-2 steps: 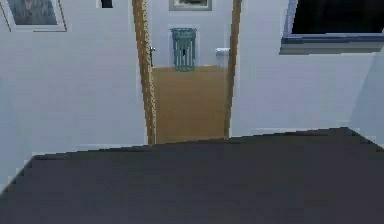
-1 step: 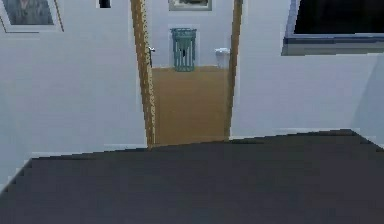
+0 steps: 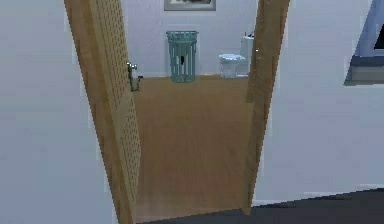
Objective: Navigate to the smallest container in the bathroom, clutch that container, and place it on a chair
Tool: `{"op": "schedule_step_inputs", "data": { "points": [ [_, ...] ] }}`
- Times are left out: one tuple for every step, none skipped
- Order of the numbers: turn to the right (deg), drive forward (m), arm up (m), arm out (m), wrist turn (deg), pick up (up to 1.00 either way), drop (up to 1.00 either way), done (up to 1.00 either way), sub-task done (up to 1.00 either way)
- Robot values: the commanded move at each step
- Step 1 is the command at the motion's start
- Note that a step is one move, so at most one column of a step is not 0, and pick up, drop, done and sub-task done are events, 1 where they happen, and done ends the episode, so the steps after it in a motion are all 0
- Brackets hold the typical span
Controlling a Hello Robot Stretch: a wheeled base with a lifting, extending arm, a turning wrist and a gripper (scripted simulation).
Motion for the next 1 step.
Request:
{"op": "schedule_step_inputs", "data": {
  "points": [
    [-3.0,0.00,0.00,0.00,0.0,0.00,0.00,0.00,0.00]
  ]
}}
